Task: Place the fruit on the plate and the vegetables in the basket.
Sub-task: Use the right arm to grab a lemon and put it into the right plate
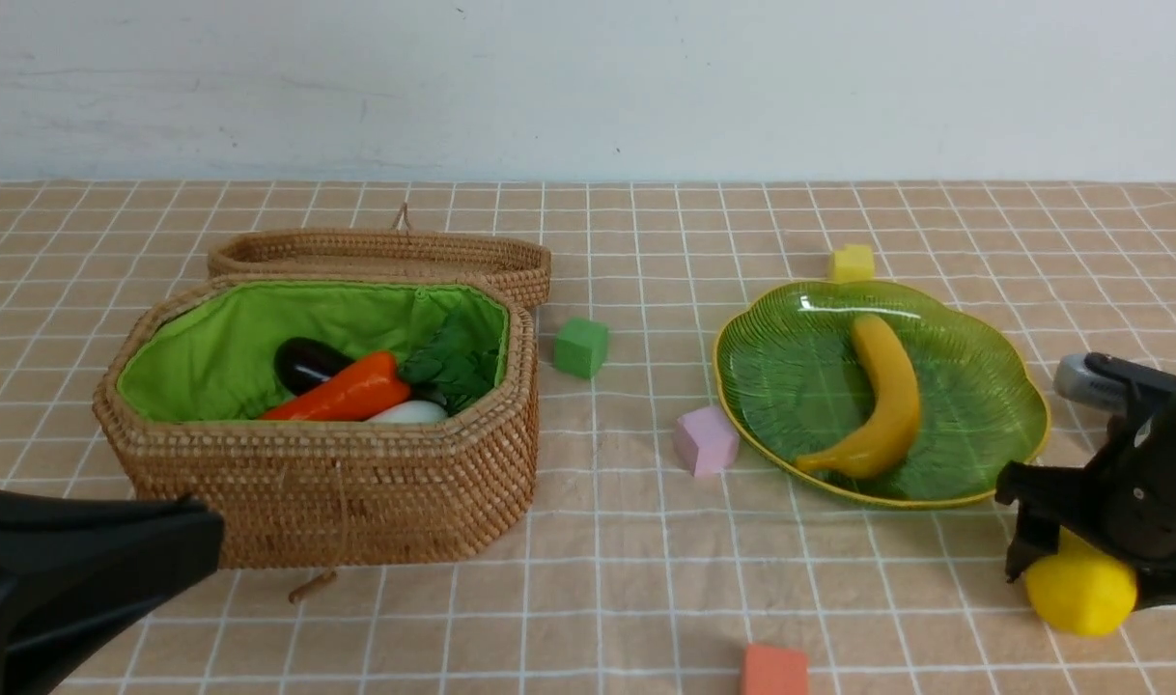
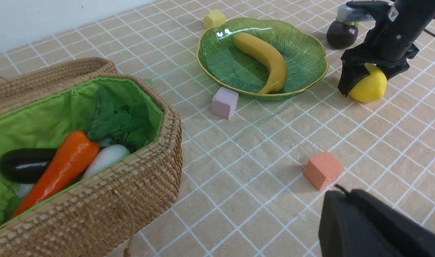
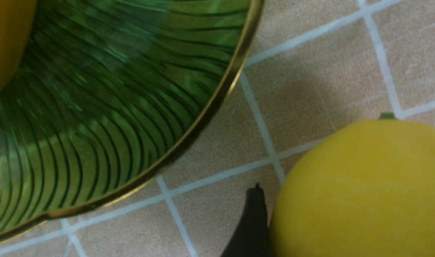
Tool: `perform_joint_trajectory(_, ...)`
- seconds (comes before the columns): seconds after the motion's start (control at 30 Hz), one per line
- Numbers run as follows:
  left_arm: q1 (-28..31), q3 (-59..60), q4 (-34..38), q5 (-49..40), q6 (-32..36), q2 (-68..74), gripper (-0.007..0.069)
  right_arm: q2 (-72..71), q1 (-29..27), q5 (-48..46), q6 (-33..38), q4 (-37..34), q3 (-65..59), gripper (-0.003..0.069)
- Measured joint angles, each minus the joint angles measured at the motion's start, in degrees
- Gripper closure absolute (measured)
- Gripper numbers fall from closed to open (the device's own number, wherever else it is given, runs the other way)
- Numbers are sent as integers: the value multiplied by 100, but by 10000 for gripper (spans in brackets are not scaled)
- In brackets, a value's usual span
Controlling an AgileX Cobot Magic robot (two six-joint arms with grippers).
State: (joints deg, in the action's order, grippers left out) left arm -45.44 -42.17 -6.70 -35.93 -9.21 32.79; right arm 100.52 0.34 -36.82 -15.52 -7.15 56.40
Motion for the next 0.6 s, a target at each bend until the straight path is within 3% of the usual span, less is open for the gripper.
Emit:
perform_joint_trajectory(0.27, 0, 0, 24, 78, 0, 0, 638, -341, 93, -682, 420, -152, 445, 63)
perform_joint_trajectory(0.5, 0, 5, 41, 842, -5, 67, 638, -247, 284, 818, 1181, -217, 1153, 63)
perform_joint_trajectory(0.6, 0, 5, 47, 1000, -5, 142, 638, 224, 284, 1030, 1295, -217, 1303, 63)
